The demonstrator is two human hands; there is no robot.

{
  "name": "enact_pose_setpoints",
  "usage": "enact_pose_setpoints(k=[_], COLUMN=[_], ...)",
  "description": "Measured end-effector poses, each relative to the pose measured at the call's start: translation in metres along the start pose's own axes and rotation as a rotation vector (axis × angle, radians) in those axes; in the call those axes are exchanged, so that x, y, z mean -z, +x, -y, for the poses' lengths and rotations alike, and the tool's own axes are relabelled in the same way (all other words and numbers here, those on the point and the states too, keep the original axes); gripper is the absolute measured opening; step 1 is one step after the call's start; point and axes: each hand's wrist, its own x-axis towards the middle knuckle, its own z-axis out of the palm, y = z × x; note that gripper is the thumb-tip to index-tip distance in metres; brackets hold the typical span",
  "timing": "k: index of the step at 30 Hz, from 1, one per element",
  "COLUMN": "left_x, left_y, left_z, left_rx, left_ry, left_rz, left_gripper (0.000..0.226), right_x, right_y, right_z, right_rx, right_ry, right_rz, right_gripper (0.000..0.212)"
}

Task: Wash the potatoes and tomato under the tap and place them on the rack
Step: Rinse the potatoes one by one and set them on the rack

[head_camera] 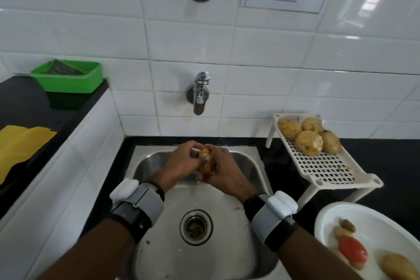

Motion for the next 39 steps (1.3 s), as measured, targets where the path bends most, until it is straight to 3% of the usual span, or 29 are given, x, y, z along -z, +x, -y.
enact_pose_setpoints(k=[10, 15, 19, 29, 39], left_x=[-0.074, -0.108, -0.132, -0.142, -0.154], left_y=[0.024, 0.038, 0.051, 0.056, 0.046], left_z=[-0.06, -0.101, -0.126, -0.131, -0.137], left_rx=[-0.068, -0.167, -0.21, -0.217, -0.246], left_ry=[-0.193, -0.203, -0.212, -0.163, -0.144], left_rz=[0.141, 0.135, 0.116, 0.101, 0.155], left_gripper=[0.027, 0.029, 0.027, 0.026, 0.029], right_x=[0.097, 0.173, 0.223, 0.23, 0.227], right_y=[-0.024, -0.022, -0.015, -0.004, -0.03], right_z=[-0.04, -0.069, -0.095, -0.129, -0.123], right_rx=[-0.113, -0.192, -0.292, -0.304, -0.191], right_ry=[-0.096, -0.203, -0.24, -0.289, -0.276], right_rz=[-0.188, -0.338, -0.327, -0.221, -0.383], right_gripper=[0.056, 0.058, 0.066, 0.067, 0.059])
